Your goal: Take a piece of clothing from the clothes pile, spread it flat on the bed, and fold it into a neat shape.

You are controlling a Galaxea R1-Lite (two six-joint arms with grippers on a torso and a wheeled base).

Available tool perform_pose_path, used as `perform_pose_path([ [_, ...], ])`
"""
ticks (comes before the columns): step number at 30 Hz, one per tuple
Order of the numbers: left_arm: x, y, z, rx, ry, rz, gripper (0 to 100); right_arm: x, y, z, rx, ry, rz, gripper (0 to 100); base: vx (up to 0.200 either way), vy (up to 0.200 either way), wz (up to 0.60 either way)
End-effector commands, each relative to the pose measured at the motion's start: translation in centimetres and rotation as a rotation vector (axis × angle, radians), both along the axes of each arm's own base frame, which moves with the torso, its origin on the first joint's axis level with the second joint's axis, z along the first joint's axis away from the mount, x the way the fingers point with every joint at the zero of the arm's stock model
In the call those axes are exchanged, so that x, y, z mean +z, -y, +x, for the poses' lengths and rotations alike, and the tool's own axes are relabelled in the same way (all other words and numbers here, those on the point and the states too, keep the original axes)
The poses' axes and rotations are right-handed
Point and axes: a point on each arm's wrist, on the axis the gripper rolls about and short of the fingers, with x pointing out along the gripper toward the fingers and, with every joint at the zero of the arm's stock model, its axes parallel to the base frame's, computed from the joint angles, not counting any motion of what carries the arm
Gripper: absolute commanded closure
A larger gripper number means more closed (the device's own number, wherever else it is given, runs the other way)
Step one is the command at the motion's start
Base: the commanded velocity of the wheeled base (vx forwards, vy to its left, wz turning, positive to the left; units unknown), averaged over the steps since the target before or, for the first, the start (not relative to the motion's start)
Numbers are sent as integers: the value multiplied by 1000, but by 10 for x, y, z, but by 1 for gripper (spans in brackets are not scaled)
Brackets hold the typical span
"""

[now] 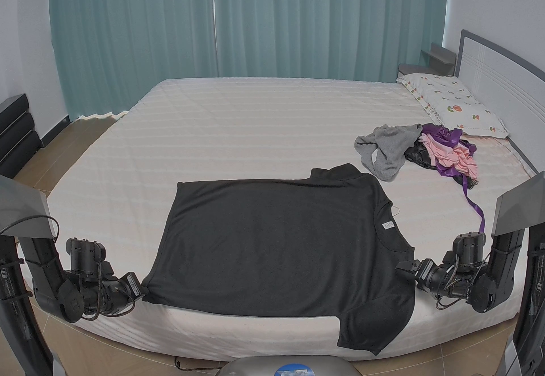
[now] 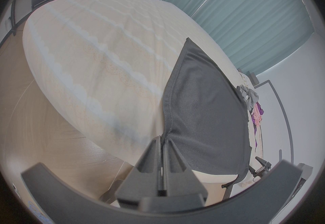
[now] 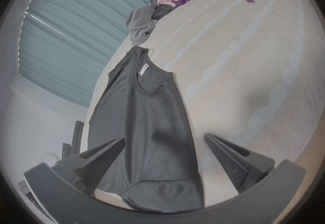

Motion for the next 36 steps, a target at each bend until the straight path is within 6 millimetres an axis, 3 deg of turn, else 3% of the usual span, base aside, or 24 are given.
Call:
perform_pose_path([
  [1, 0, 0, 0, 0, 1, 0, 100, -7, -1, 4, 3, -11, -2, 100, 0, 0, 0],
  [14, 0, 0, 0, -2, -1, 0, 100, 5, 1, 58, -36, 129, -12, 100, 0, 0, 0],
  [24, -1, 0, 0, -2, -4, 0, 100, 16, 9, 88, -63, 184, -9, 100, 0, 0, 0],
  [33, -2, 1, 0, -2, -7, -1, 100, 7, 9, 90, -63, 158, -10, 100, 0, 0, 0],
  [34, -2, 0, 0, -2, -7, 0, 100, 5, 10, 88, -58, 151, -8, 0, 0, 0, 0],
  [36, -2, 0, 0, -3, -7, -1, 100, 7, 12, 86, -62, 152, -7, 0, 0, 0, 0],
])
